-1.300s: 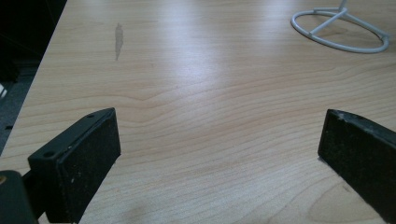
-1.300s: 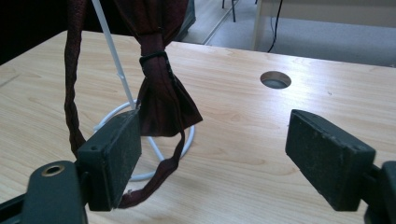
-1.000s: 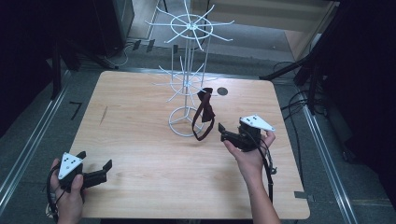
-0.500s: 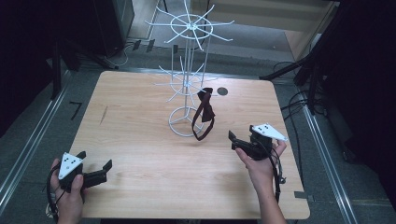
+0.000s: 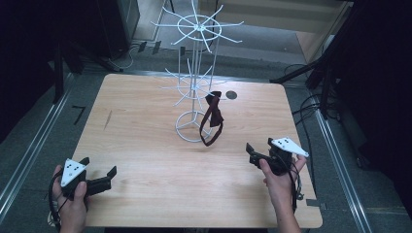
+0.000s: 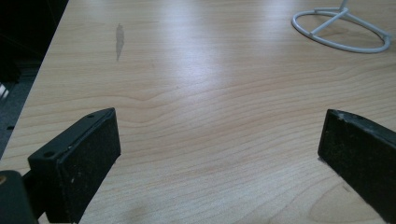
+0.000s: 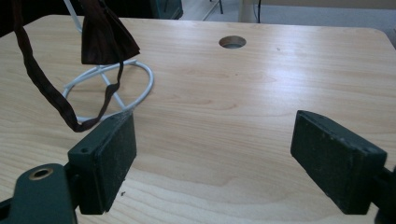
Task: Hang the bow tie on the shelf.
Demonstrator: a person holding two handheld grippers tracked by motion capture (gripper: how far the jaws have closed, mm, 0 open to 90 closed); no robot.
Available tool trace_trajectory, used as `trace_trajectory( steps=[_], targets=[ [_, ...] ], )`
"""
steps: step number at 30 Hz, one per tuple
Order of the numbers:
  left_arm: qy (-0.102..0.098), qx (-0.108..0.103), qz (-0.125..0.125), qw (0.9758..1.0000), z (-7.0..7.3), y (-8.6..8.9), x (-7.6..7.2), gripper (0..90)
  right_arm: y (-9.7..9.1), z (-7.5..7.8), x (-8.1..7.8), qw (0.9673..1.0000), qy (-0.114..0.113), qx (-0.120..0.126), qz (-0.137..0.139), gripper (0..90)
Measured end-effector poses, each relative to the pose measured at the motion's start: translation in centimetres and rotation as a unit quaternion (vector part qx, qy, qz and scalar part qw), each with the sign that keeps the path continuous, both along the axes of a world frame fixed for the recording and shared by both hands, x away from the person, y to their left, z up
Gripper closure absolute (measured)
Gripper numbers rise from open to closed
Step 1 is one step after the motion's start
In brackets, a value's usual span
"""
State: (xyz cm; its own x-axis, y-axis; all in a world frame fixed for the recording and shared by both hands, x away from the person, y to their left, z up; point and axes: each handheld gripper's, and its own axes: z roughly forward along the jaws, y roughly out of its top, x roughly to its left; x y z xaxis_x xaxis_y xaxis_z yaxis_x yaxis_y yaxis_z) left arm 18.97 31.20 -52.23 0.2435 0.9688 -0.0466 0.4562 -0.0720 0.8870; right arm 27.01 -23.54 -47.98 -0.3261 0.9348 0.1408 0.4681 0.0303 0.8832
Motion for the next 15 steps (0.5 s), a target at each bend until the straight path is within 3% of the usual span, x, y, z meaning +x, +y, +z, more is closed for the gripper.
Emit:
trace_trajectory(
  steps=[15],
  targets=[
    [0.001, 0.001, 0.0, 1.0, 0.0, -0.1, 0.0, 0.0, -2.2, -1.5, -1.5, 0.9998, 0.012, -0.002, -0.018, 14.5]
  ],
)
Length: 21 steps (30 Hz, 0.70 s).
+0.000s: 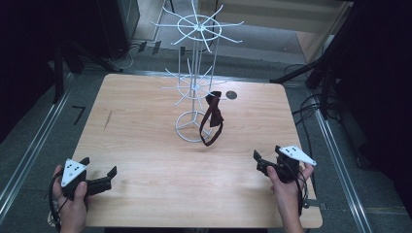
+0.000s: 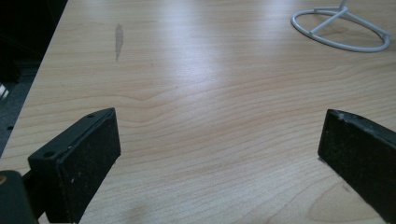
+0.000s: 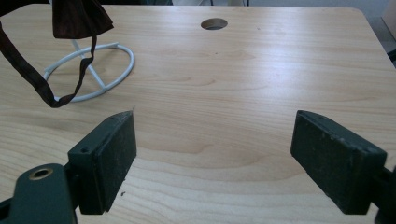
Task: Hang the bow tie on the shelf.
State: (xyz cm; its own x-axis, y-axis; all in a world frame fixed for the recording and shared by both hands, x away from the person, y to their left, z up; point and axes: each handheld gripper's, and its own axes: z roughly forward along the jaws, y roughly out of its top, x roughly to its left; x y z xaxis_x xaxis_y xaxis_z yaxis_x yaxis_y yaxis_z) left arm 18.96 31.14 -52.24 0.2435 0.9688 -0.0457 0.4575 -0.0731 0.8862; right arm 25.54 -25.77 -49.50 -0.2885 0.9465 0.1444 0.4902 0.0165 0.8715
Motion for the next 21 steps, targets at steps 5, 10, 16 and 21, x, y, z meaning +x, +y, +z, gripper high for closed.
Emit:
trace_trajectory(
  steps=[5, 10, 16, 21],
  targets=[
    [0.0, 0.001, 0.0, 1.0, 0.0, 0.0, 0.0, 0.0, -0.7, -0.4, -0.4, 1.0, 0.004, -0.001, -0.007, 14.5],
    [0.0, 0.0, 0.0, 1.0, 0.0, 0.0, 0.0, 0.0, -1.3, -0.8, -0.8, 0.9999, 0.008, -0.002, -0.013, 14.5],
    [0.0, 0.0, 0.0, 1.0, 0.0, 0.0, 0.0, 0.0, -2.2, -1.3, -1.4, 0.9997, 0.014, -0.006, -0.021, 14.6],
    [0.0, 0.001, 0.0, 1.0, 0.0, 0.0, 0.0, 0.0, -2.9, -1.5, -1.8, 0.9995, 0.018, -0.009, -0.026, 14.6]
  ],
)
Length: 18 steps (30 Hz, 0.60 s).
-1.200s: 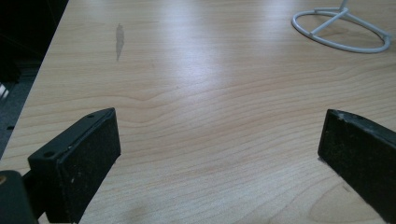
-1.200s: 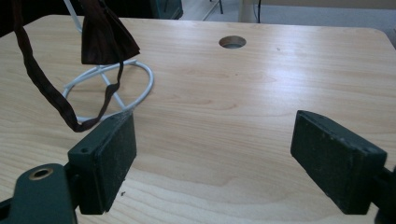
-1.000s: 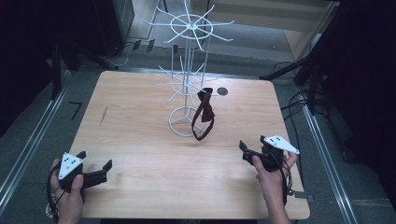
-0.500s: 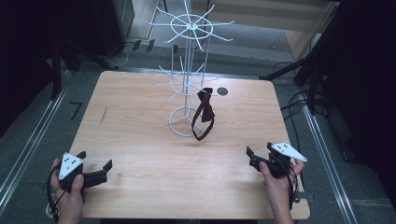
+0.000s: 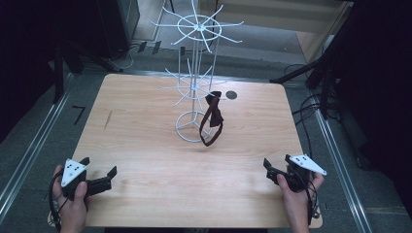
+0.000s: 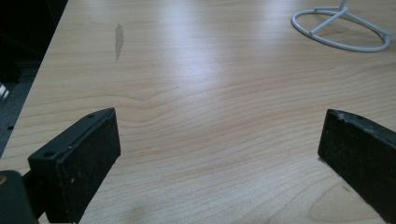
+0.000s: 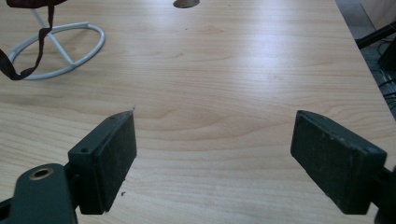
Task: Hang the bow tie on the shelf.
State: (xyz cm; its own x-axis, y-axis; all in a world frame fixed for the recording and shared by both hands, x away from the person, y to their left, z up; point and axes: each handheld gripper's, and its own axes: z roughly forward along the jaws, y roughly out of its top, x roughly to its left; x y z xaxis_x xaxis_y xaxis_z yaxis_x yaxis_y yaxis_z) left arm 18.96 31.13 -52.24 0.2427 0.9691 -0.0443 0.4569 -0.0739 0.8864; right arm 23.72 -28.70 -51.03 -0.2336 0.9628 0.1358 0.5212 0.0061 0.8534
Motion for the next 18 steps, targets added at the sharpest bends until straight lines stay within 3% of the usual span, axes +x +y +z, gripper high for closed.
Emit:
trace_trajectory(
  steps=[18],
  targets=[
    [-0.001, 0.001, 0.0, 1.0, 0.0, 0.0, 0.0, 0.0, -2.7, -0.7, -1.4, 0.9997, 0.01, -0.005, -0.023, 14.6]
  ],
)
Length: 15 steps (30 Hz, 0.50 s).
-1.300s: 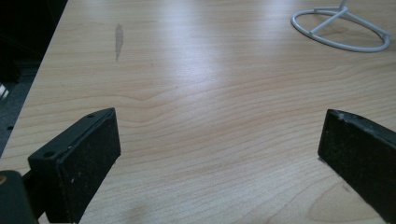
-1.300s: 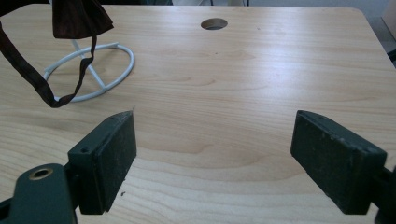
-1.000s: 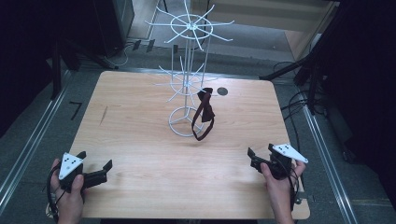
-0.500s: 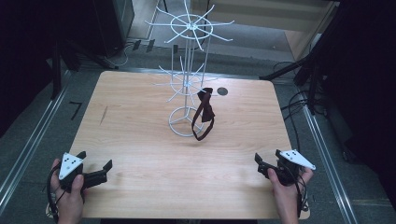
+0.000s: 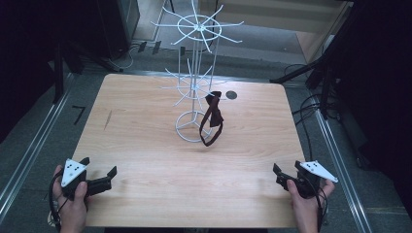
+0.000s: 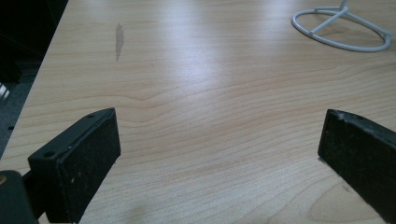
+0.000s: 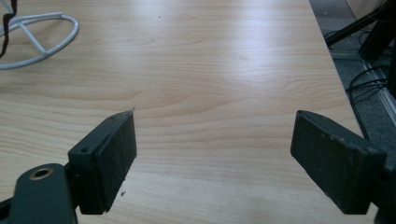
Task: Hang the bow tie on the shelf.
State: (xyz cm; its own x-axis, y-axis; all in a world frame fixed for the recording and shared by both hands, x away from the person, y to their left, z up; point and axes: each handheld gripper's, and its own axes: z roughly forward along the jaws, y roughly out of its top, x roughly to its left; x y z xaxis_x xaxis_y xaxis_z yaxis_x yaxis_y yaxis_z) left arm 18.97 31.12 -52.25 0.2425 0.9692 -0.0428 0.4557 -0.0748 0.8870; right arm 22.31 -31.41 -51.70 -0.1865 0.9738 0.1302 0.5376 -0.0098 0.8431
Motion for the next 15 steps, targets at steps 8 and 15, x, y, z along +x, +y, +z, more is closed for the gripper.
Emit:
trace_trajectory(
  steps=[8, 15],
  targets=[
    [0.001, 0.001, -0.001, 1.0, 0.0, 0.0, 0.0, 0.0, -1.5, -0.4, -0.8, 0.9999, 0.003, 0.005, -0.014, 14.7],
    [0.001, 0.002, 0.0, 1.0, 0.0, 0.0, 0.0, 0.0, -3.1, -1.0, -1.7, 0.9995, 0.011, 0.011, -0.029, 14.7]
  ],
)
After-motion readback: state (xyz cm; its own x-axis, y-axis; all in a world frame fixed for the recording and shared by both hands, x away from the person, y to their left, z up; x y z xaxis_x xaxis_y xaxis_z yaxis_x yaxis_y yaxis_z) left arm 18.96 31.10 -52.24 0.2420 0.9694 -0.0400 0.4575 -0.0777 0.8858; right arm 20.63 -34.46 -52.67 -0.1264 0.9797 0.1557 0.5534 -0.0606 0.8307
